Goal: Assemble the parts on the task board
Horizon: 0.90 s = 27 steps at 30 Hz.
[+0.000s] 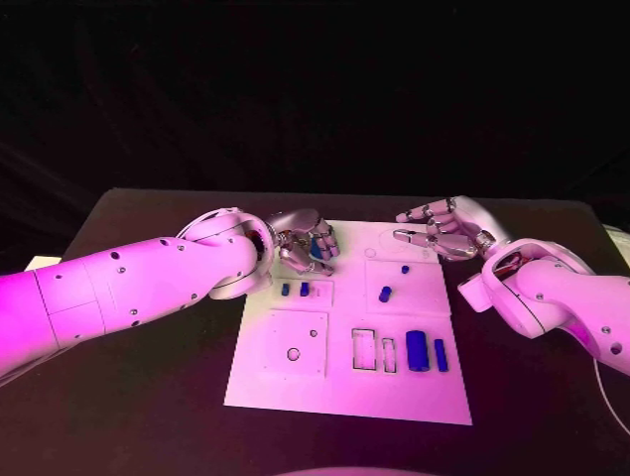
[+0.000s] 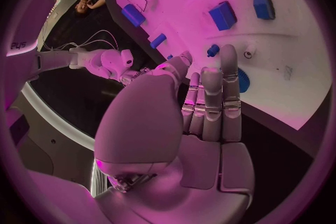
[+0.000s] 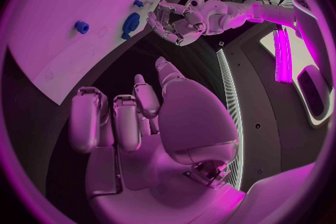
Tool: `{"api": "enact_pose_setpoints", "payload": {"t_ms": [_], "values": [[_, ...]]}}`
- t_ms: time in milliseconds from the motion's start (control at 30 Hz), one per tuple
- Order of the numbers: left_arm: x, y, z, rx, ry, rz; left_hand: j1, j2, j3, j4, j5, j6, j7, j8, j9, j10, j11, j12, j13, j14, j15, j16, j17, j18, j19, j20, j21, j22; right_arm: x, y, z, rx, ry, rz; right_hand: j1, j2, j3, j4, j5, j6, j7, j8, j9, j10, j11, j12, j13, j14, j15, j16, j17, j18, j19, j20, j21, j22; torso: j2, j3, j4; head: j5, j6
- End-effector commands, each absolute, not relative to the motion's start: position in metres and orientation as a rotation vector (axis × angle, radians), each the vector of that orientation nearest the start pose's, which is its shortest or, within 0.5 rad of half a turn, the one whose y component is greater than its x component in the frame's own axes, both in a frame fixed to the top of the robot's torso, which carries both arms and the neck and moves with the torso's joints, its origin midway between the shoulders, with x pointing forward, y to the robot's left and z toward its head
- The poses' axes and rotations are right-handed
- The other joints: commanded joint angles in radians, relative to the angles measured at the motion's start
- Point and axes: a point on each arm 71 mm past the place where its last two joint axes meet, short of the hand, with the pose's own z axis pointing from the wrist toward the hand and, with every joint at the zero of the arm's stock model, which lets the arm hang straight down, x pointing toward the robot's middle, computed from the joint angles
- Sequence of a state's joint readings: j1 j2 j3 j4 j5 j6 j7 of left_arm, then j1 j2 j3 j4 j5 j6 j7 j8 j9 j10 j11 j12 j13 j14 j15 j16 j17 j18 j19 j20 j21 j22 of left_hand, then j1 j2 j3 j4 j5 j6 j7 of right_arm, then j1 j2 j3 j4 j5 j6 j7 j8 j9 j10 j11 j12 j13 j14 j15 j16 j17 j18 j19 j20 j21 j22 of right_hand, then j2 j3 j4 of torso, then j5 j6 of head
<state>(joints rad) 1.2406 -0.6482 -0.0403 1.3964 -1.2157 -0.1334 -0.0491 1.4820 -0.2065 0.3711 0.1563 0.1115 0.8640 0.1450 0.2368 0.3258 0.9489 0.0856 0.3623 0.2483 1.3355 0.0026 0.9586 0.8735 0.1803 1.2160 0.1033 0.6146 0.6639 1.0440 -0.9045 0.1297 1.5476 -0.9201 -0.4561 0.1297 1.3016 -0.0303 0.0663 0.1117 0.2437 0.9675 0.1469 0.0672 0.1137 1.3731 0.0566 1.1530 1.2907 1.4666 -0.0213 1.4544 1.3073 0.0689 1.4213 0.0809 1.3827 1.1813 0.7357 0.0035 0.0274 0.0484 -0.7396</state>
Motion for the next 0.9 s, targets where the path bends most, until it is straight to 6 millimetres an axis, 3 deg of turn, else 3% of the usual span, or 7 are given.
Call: {"api": "enact_pose_setpoints", "payload": {"t_ms": [33,133,233,467,900], "values": [[0.505,0.124,-0.182,0.269,1.787,-0.838,-0.015,0.000,-0.010,0.000,-0.004,0.023,-0.001,-0.014,-0.026,0.017,0.000,-0.013,-0.028,0.086,-0.003,0.167,0.156,0.003,0.054,-0.004,0.027,0.013,0.477,-0.229,-0.185,0.409,1.531,1.038,-0.003,0.003,-0.007,-0.001,0.003,0.004,-0.002,0.002,0.001,-0.007,-0.001,-0.006,-0.002,0.065,-0.001,-0.005,0.094,0.008,-0.007,0.000,-0.007,-0.002,0.000,-0.0010,0.0007,-0.002,0.000],[0.506,0.120,-0.185,0.304,1.799,-0.798,-0.022,0.001,-0.018,-0.001,-0.003,0.045,-0.004,-0.029,-0.053,0.031,-0.003,-0.030,-0.059,0.134,-0.007,0.289,0.273,-0.023,0.135,-0.009,0.180,0.151,0.477,-0.229,-0.185,0.409,1.533,1.038,-0.004,0.004,-0.008,-0.001,0.003,0.004,-0.002,0.002,0.001,-0.008,-0.001,-0.008,-0.003,0.064,-0.001,-0.006,0.093,0.008,-0.008,0.000,-0.008,-0.003,0.000,-0.0011,0.0014,-0.003,0.000],[0.508,0.117,-0.187,0.326,1.807,-0.754,-0.027,0.002,-0.023,-0.002,-0.003,0.067,-0.011,-0.040,-0.074,0.049,-0.009,-0.044,-0.084,0.151,-0.016,0.335,0.314,-0.037,0.174,-0.016,0.266,0.232,0.477,-0.229,-0.185,0.409,1.535,1.038,-0.004,0.004,-0.008,-0.001,0.003,0.004,-0.002,0.002,0.001,-0.008,-0.001,-0.008,-0.003,0.064,-0.001,-0.006,0.093,0.008,-0.008,0.000,-0.008,-0.003,0.000,-0.0013,0.0026,-0.004,0.001],[0.512,0.114,-0.193,0.333,1.826,-0.691,-0.028,0.007,-0.022,-0.003,-0.002,0.094,-0.018,-0.053,-0.092,0.076,-0.016,-0.064,-0.111,0.161,-0.025,0.350,0.319,-0.047,0.200,-0.026,0.321,0.285,0.477,-0.229,-0.185,0.409,1.536,1.040,-0.004,0.006,-0.008,0.001,0.003,0.004,-0.002,0.002,0.001,-0.008,-0.001,-0.008,-0.003,0.065,-0.001,-0.006,0.093,0.008,-0.008,0.000,-0.008,-0.002,0.000,-0.0014,0.0000,-0.007,0.000],[0.517,0.112,-0.198,0.341,1.867,-0.632,0.001,0.024,0.020,-0.024,0.000,0.122,-0.015,-0.064,-0.110,0.096,-0.012,-0.087,-0.140,0.165,-0.018,0.359,0.320,-0.055,0.211,-0.023,0.357,0.324,0.478,-0.230,-0.185,0.411,1.535,1.038,-0.009,0.012,-0.009,0.006,0.001,0.004,-0.001,0.002,0.002,-0.008,-0.001,-0.007,-0.003,0.065,0.000,-0.006,0.094,0.008,-0.008,0.000,-0.009,-0.003,-0.001,-0.0001,0.0008,-0.007,-0.001]]}}
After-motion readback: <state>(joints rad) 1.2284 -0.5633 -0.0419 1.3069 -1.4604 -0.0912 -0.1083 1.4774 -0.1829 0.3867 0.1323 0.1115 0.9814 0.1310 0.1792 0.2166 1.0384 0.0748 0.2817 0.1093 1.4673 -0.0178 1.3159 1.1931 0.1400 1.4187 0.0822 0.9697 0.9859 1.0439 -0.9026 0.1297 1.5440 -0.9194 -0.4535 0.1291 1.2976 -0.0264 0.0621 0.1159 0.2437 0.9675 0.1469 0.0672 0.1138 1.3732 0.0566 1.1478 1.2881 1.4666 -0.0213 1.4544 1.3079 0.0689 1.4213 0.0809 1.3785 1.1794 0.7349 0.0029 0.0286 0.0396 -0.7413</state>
